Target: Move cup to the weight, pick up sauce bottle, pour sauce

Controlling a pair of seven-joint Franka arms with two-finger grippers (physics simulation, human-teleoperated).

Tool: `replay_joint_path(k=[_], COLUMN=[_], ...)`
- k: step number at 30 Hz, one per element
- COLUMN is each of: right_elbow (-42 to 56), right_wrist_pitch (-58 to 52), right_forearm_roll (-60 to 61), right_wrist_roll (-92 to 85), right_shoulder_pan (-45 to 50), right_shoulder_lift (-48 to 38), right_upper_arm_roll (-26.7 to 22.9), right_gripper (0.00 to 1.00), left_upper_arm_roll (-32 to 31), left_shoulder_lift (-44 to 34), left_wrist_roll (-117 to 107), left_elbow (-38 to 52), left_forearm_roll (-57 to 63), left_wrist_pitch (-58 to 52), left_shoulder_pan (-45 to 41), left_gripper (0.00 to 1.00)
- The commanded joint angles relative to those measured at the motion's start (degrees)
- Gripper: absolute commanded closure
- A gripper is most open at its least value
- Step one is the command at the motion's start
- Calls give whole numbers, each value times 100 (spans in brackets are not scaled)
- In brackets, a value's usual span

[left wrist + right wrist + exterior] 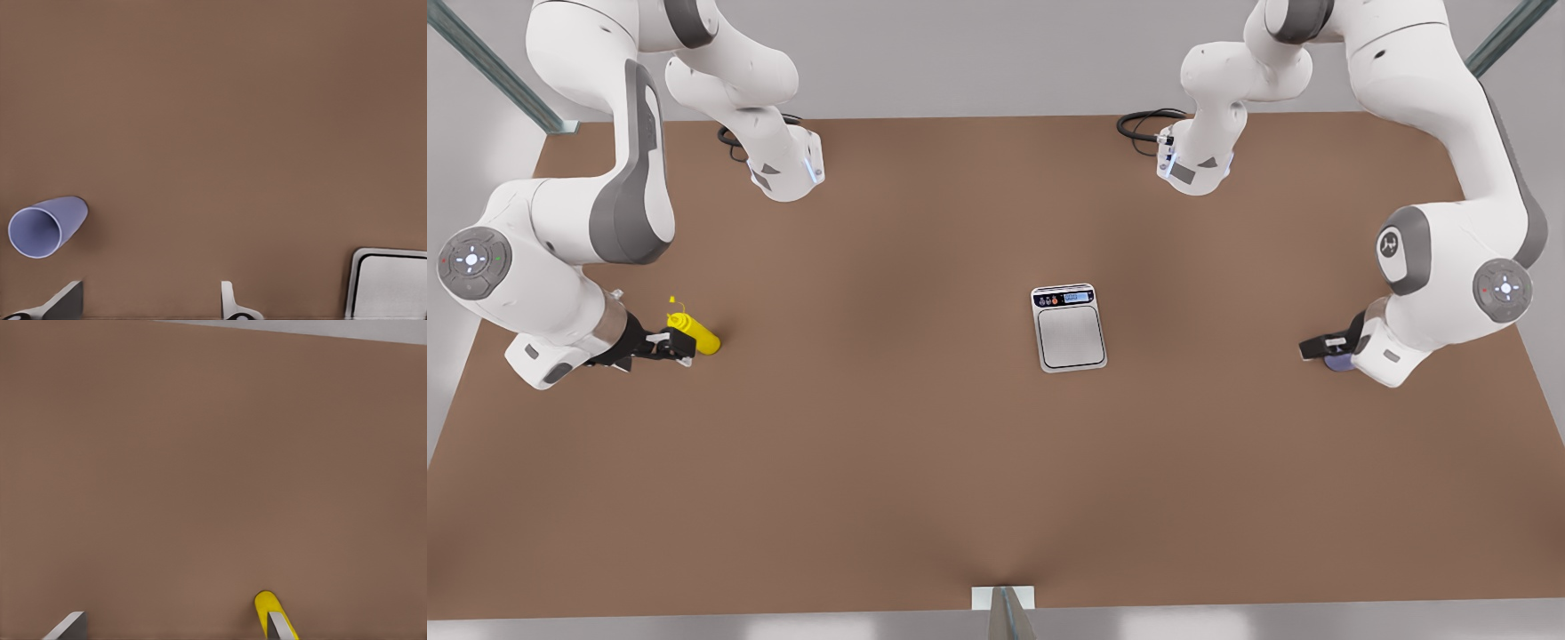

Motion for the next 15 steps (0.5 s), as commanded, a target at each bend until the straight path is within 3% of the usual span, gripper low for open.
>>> replay_joint_path(k=[1,6,10,15], right_elbow=[-9,-35,-88,-123], right_wrist_pitch=[-2,86,86,60], right_forearm_roll=[22,13,13,4], right_wrist_roll=[-1,-1328,-1381,-1513], right_shoulder_pan=[-4,-101,-154,-180], right_shoulder_lift=[0,70,70,70], right_upper_arm_roll=[-2,-11,-20,-20], right_gripper=[0,0,0,0], left_upper_arm_roll=[4,153,373,795], left_shoulder_lift=[5,40,286,295], left_wrist_roll=[-11,68,77,287], left_elbow=[0,-61,-79,-870], left_forearm_roll=[49,49,58,93], left_wrist_pitch=[-2,16,139,956], left_shoulder_pan=[3,21,47,47], left_gripper=[0,0,0,0])
